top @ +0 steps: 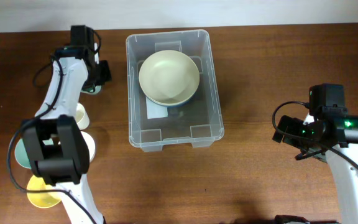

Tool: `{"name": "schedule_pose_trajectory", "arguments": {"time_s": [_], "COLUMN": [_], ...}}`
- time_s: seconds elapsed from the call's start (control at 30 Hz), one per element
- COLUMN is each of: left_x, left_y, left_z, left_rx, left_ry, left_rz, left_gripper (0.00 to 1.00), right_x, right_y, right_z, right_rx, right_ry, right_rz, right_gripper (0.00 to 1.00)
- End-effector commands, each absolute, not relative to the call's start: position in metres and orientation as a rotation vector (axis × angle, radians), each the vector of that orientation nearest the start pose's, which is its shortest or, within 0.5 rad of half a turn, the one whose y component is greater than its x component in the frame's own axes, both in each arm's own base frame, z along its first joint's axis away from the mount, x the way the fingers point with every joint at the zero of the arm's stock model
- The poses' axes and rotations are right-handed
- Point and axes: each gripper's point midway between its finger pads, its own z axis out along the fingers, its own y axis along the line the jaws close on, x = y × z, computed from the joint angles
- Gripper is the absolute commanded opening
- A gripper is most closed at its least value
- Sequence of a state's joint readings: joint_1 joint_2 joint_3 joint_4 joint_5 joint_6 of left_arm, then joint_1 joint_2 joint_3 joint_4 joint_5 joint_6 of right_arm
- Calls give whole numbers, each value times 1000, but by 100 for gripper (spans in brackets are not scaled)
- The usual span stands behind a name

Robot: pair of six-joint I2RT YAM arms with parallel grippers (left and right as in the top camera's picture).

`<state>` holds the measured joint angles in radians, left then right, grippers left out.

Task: Pack container
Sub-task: 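Move the left gripper to the mint green cup and grasp it, then carry the mint green cup into the bin and lower it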

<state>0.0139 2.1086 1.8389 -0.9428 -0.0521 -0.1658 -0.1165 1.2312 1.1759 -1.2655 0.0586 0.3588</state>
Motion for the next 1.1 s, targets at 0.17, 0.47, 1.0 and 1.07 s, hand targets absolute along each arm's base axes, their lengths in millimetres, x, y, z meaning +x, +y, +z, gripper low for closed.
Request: {"name": "schedule_pose_trajectory", "arguments": {"time_s": [0.17,0.47,1.0,1.07], "left_x": [462,394,349,347], "left_y": [-95,-235,-309,-308], "left_z": [283,263,122,110], "left_rx": [43,214,129,74], "left_ry": [2423,2528,2967,3002], "left_rz": [-125,-325,-345,-321], "left_gripper": [1,1,1,1], "right_x": [239,239,237,237], "right_y": [-38,-38,-38,-38], "right_z": [172,172,171,171], "right_rx": [679,679,680,680], "right_ry": [2795,2796,2804,2804], "right_rz": [-37,-37,-38,-38], "right_gripper": [99,99,99,99]}}
